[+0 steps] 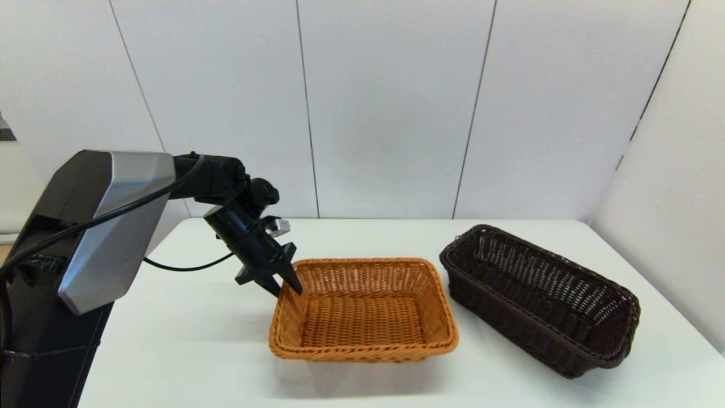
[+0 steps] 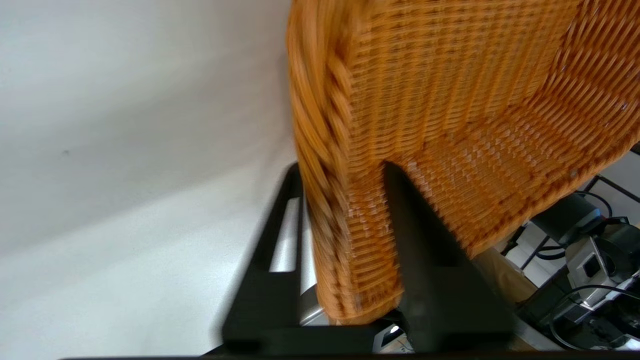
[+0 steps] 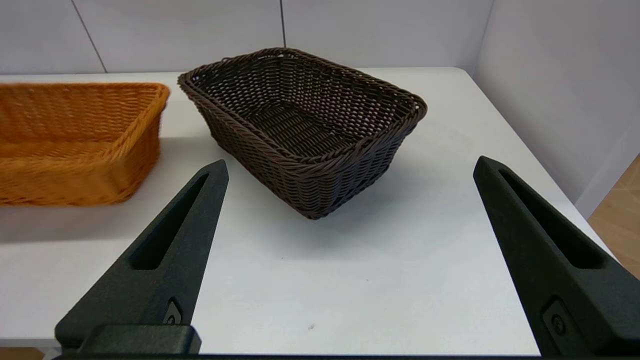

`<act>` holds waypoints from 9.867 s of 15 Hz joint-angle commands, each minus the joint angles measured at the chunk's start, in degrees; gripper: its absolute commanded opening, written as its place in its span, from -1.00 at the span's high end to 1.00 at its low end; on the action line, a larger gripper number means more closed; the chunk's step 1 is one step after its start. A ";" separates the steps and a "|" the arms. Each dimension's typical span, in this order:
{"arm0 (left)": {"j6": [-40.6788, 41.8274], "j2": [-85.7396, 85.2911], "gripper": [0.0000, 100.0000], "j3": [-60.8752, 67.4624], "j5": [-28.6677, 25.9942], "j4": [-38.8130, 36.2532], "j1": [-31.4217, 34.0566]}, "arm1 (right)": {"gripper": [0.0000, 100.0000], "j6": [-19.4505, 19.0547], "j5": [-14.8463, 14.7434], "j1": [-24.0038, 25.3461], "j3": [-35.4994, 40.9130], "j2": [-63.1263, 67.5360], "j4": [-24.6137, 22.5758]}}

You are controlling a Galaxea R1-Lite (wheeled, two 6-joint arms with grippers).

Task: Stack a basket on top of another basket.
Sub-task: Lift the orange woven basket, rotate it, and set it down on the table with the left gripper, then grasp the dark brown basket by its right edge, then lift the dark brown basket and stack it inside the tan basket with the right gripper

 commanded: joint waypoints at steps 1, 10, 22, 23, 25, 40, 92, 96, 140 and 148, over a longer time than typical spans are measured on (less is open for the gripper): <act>0.06 -0.97 -1.00 -0.01 -0.07 0.55 0.12 | -1.00 -0.03 0.00 0.00 0.00 0.00 0.02; 1.03 -23.47 -1.00 1.22 -2.80 6.26 13.57 | -1.00 -0.03 0.00 0.00 0.00 0.00 0.02; 14.13 -90.97 -1.00 34.89 -1.83 8.46 35.89 | -1.00 -0.03 0.00 0.00 0.00 0.00 0.02; 14.57 -96.50 -1.00 39.54 -1.65 8.46 32.03 | -1.00 -0.03 0.00 0.00 0.00 0.00 0.02; 14.39 -105.73 -1.00 45.35 -0.69 8.46 24.03 | -1.00 -0.03 0.00 0.00 0.00 0.00 0.02; 7.89 -138.78 -1.00 95.18 43.17 -52.89 13.66 | -1.00 -0.03 0.00 0.00 0.00 0.00 0.02; 5.86 -138.78 -1.00 112.76 31.83 -61.50 13.66 | -1.00 33.46 -11.07 -0.35 -69.34 82.97 49.68; 5.86 -138.78 -1.00 112.76 31.83 -61.50 13.66 | -1.00 43.04 -6.24 0.09 -67.67 87.89 50.38; 5.86 -138.78 -1.00 112.76 31.83 -61.50 13.66 | 1.00 33.90 9.58 -17.31 -62.84 102.13 30.43; 5.86 -138.78 -1.00 112.76 31.83 -61.50 13.66 | 1.00 24.41 12.92 -19.60 -80.68 86.84 52.75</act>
